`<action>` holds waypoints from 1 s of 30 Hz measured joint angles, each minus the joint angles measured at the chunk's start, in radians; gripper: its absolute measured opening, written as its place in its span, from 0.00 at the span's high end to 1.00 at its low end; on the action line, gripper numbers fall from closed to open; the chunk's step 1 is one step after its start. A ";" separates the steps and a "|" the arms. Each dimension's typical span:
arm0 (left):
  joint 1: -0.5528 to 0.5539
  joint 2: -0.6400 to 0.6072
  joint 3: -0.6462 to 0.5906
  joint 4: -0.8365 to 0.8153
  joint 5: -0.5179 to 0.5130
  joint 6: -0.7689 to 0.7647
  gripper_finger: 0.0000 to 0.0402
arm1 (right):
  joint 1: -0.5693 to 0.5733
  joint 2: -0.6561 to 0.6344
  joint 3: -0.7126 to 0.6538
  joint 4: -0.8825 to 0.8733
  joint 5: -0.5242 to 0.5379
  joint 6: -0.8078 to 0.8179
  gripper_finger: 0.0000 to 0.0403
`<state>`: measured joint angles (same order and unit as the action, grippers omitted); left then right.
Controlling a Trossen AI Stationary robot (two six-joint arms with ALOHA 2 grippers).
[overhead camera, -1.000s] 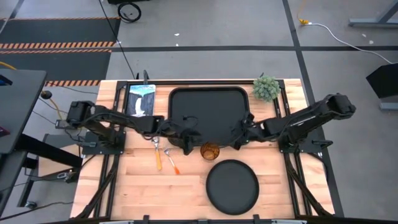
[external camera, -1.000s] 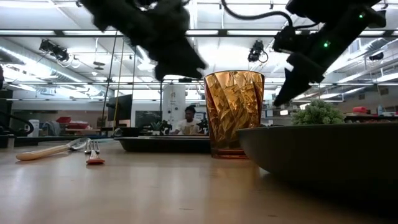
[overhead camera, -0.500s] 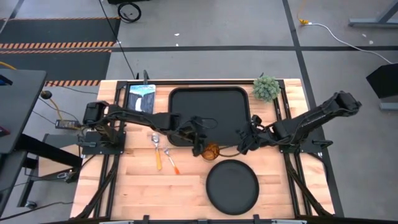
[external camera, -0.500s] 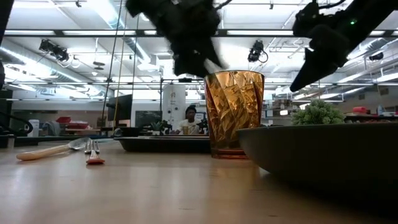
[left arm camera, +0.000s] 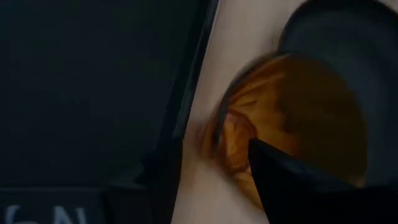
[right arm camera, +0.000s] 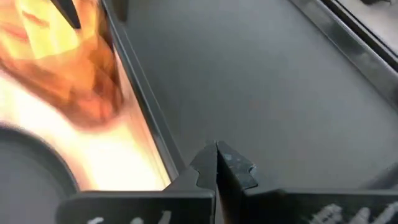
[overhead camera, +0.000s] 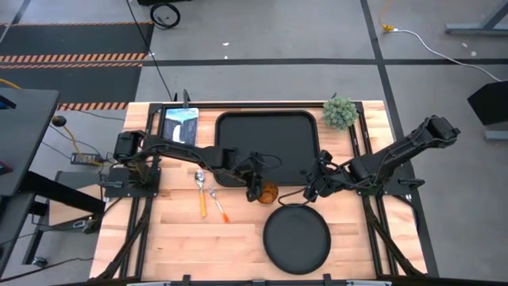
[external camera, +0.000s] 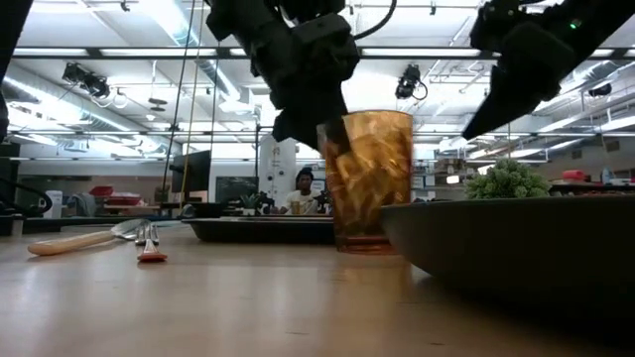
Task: Pick and place plate/cup/fork/spoon on tray
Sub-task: Put the yellow cup on the top right of the black tray
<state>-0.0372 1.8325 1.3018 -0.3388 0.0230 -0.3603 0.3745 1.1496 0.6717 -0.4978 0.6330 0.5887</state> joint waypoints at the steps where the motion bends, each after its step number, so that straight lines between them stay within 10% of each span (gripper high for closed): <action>1: 0.000 0.007 0.005 0.021 0.000 0.000 0.54 | 0.001 -0.008 -0.001 -0.004 -0.001 -0.012 0.99; 30: -0.006 0.017 0.026 -0.019 -0.025 0.059 0.95 | -0.001 -0.104 0.009 0.012 -0.024 -0.043 0.98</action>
<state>-0.0436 1.8500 1.3273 -0.3573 -0.0017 -0.3009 0.3733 1.0454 0.6811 -0.4854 0.6087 0.5461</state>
